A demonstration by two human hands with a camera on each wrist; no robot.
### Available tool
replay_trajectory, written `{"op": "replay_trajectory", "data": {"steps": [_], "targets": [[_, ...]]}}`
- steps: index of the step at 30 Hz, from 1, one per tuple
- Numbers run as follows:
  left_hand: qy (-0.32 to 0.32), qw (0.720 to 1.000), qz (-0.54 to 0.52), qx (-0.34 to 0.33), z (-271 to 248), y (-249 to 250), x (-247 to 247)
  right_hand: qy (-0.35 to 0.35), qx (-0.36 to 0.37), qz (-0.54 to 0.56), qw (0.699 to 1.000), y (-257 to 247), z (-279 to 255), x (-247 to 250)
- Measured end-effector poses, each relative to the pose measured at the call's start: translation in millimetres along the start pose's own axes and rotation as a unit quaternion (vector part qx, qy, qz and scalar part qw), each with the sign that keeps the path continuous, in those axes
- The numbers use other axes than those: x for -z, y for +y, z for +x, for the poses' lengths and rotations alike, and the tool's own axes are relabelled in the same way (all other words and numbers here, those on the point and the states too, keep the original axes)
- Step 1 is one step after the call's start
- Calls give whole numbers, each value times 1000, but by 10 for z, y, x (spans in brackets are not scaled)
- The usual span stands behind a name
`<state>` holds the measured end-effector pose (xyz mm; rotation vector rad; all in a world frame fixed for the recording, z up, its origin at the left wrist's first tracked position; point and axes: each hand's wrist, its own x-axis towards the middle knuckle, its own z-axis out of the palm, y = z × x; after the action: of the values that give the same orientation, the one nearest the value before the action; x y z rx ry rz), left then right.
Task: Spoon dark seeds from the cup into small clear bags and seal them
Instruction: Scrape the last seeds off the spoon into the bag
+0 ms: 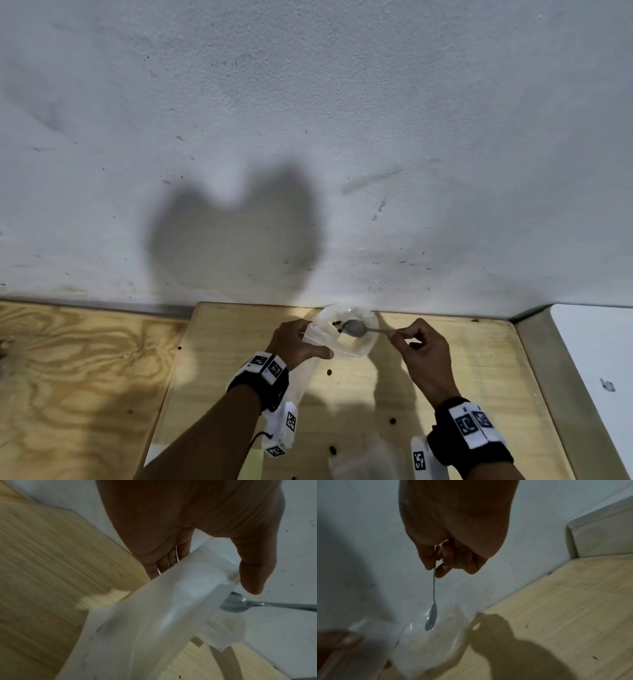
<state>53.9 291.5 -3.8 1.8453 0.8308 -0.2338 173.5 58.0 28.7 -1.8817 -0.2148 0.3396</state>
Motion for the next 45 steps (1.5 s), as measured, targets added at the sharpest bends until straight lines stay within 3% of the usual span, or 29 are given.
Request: {"op": "replay_trajectory", "data": {"steps": [7,14,20,28,32,37,45], "targets": [[-17,999,42,-10,10,7,32,47,-2,-147,988,257,-14,-302],[-28,997,71,-29,55,-20,27,75,-28,-43,996,422,-58,-504],[-15,998,56,-36,55,-15,-11,62,-56,-42,996,465,-167,-553],[-14,997,59,-41,51,-48,20,113,-43,-15,993,401,-141,-378],[-11,997,60,-56,22,-60,0,79,-48,-19,996,439,-143,-370],[-5,997,45,-66,-22,-97,-89,63,-118,12,991,576,-237,-512],[-28,985,127,-114,-136,-172,-185,95,-271,132,949,676,-222,-750]]}}
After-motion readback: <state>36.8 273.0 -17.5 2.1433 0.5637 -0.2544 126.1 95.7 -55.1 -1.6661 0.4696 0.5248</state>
